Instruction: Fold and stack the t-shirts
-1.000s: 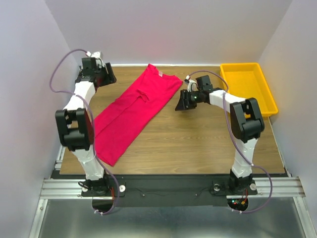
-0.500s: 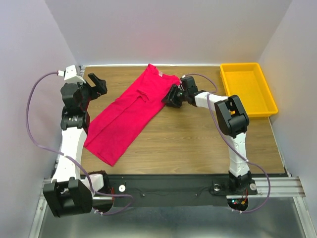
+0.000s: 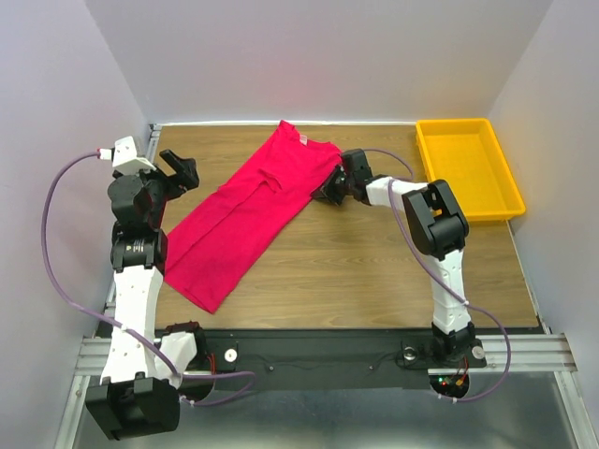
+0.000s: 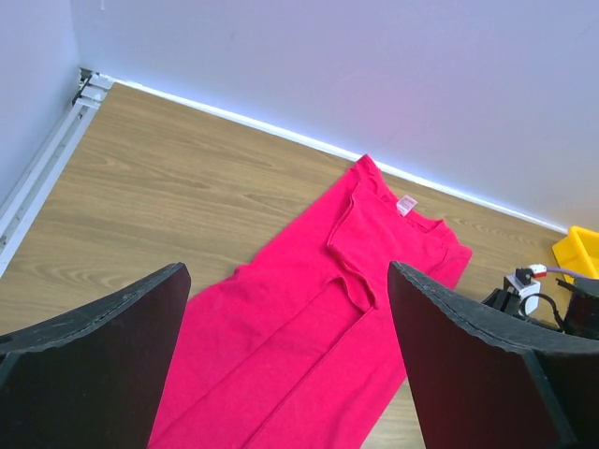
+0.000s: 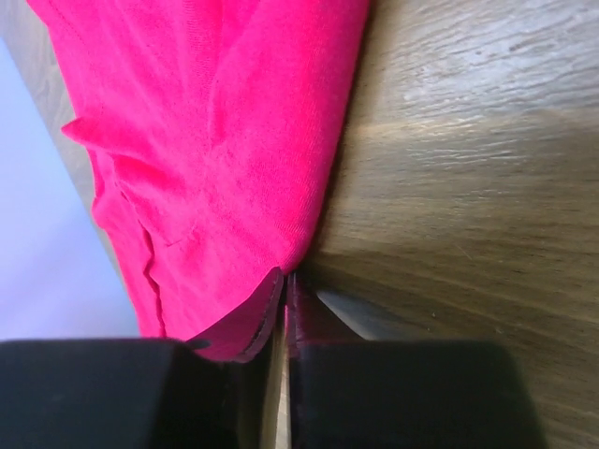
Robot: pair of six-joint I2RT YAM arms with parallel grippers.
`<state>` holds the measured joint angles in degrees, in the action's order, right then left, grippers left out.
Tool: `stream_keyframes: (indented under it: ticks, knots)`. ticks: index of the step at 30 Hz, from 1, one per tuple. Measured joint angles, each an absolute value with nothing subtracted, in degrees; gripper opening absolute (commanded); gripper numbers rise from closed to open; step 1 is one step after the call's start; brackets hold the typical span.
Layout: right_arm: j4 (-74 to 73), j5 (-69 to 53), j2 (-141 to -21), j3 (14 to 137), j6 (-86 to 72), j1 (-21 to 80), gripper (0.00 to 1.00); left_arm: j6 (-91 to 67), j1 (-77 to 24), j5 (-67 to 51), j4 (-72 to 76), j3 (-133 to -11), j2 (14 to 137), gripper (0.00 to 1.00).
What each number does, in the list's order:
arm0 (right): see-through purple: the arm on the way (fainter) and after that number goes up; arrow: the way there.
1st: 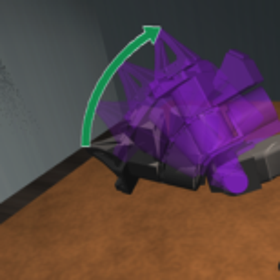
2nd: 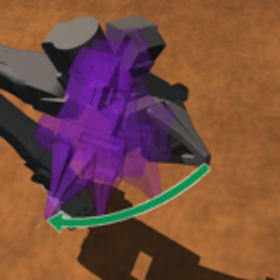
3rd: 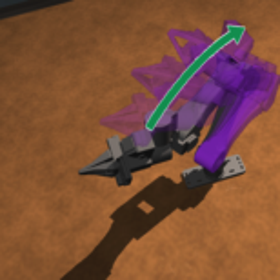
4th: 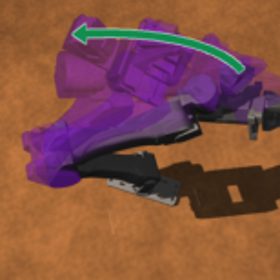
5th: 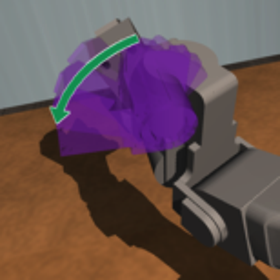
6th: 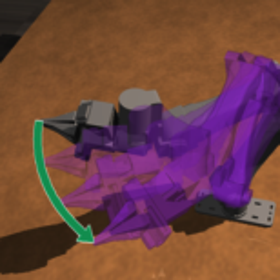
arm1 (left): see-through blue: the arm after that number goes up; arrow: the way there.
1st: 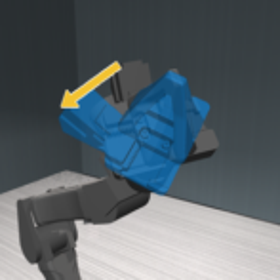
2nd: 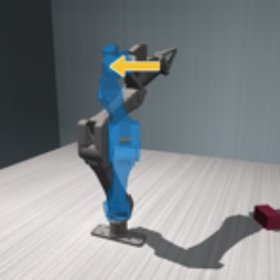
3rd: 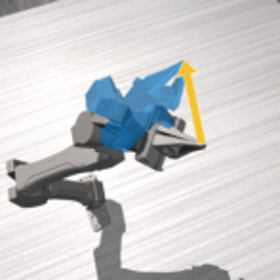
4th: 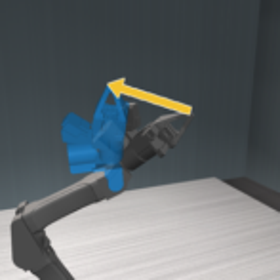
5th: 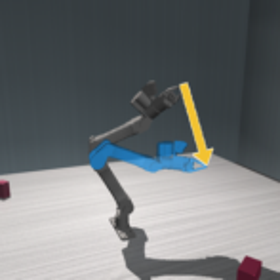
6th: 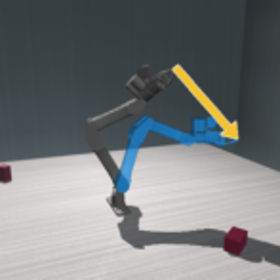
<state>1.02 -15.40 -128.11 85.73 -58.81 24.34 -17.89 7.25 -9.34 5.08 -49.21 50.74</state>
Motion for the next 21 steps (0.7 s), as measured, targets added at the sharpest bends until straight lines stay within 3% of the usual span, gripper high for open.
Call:
stream_keyframes:
  ticks: [11,21]
  knots:
    - [3.29,-14.13,-123.28,77.95,-56.62,23.22,0.01,-17.89,7.25,-9.45,3.33,-48.23,50.33,0.98]
    - [-0.21,-15.66,-117.43,71.79,-47.75,11.70,0.01,-19.09,7.25,-13.52,4.08,-46.44,50.52,0.98]
